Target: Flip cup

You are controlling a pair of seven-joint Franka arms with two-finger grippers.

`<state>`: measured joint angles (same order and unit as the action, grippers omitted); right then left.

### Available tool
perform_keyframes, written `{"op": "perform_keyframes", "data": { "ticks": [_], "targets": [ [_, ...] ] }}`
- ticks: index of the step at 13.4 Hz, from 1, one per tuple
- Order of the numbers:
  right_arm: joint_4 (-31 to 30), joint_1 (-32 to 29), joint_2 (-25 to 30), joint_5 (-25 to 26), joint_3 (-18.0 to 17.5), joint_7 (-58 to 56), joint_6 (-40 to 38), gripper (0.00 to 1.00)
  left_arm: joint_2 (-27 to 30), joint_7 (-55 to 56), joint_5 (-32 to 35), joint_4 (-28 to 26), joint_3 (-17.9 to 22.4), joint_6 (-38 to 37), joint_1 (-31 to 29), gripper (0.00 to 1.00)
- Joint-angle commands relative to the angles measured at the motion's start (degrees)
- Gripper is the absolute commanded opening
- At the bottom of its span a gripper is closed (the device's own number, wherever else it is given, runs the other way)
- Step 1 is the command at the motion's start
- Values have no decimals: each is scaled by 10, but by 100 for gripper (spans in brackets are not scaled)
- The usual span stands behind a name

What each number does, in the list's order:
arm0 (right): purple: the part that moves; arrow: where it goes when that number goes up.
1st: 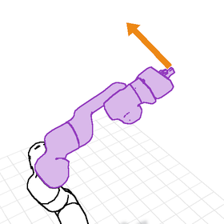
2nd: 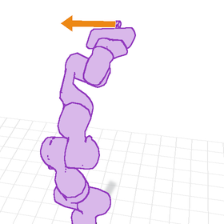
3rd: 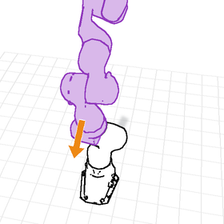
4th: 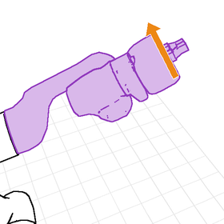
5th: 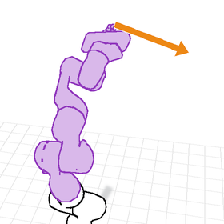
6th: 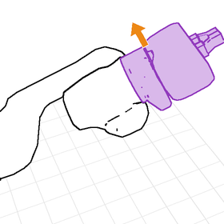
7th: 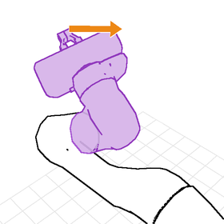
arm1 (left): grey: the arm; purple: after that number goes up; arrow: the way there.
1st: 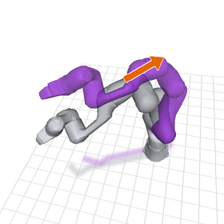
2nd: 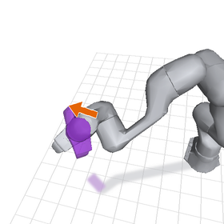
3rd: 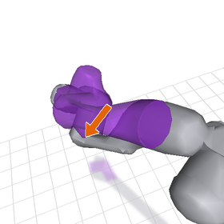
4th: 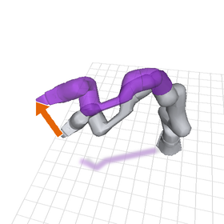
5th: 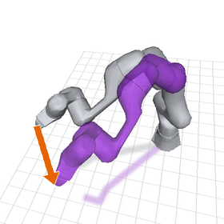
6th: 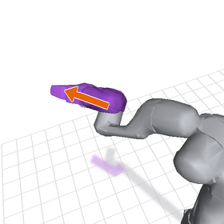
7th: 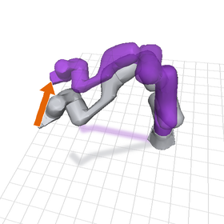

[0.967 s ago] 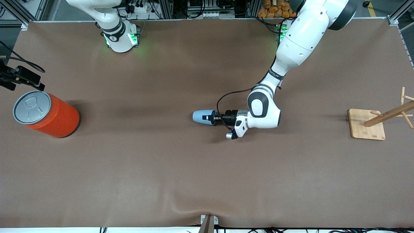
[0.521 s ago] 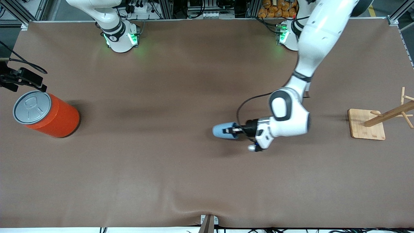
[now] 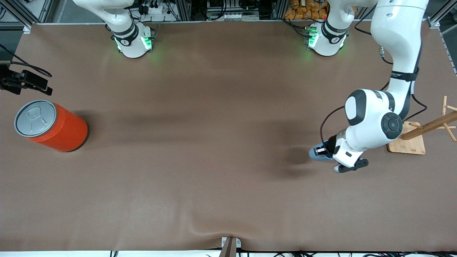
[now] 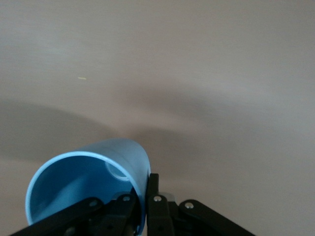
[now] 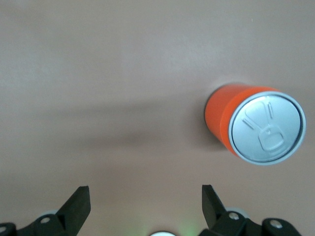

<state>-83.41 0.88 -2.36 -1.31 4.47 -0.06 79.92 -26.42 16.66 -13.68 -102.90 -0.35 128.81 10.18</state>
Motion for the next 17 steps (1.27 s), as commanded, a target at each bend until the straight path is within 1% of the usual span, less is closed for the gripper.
{"op": "perform_keyframes", "data": {
  "ticks": [1, 3, 5, 6, 7, 8, 9, 10, 13, 14, 15, 17],
  "targets": [
    [5, -10, 13, 17, -1, 10, -16, 100, 1, 16, 35, -27, -2, 14, -14, 0],
    [4, -17, 20, 17, -1, 11, -11, 100, -9, 16, 67, -34, 10, 28, -22, 0],
    [3, -19, 21, 16, -1, 11, -2, 100, -19, 27, 77, -48, 10, 57, -21, 0],
    [-1, -19, 21, 16, -2, 12, 8, 100, -21, 37, 84, -47, 10, 58, -17, 34],
    [-4, -18, 21, 15, -3, 12, 16, 100, -20, 50, 86, -42, 10, 56, -16, 84],
    [-4, -17, 21, 15, -3, 12, 17, 100, -15, 54, 88, -40, 10, 52, -15, 100],
    [-4, -16, 21, 15, -3, 13, 17, 100, -4, 56, 102, -35, 10, 44, -12, 100],
    [-4, -16, 21, 11, -3, 13, 13, 100, 6, 55, 116, -16, 9, 14, -12, 100],
    [-4, -14, 20, 7, -5, 14, -11, 100, 42, 48, 117, 79, 8, -141, -20, 100],
    [-3, -14, 19, 4, -5, 14, -9, 100, 55, 48, 117, 107, 9, -177, -19, 100],
    [-3, -15, 19, 2, -5, 14, -8, 100, 69, 47, 117, 123, 9, -202, -20, 100],
    [-3, -16, 18, 0, -5, 14, -7, 100, 101, 49, 117, 128, 8, -215, -18, 100]
  ]
}}
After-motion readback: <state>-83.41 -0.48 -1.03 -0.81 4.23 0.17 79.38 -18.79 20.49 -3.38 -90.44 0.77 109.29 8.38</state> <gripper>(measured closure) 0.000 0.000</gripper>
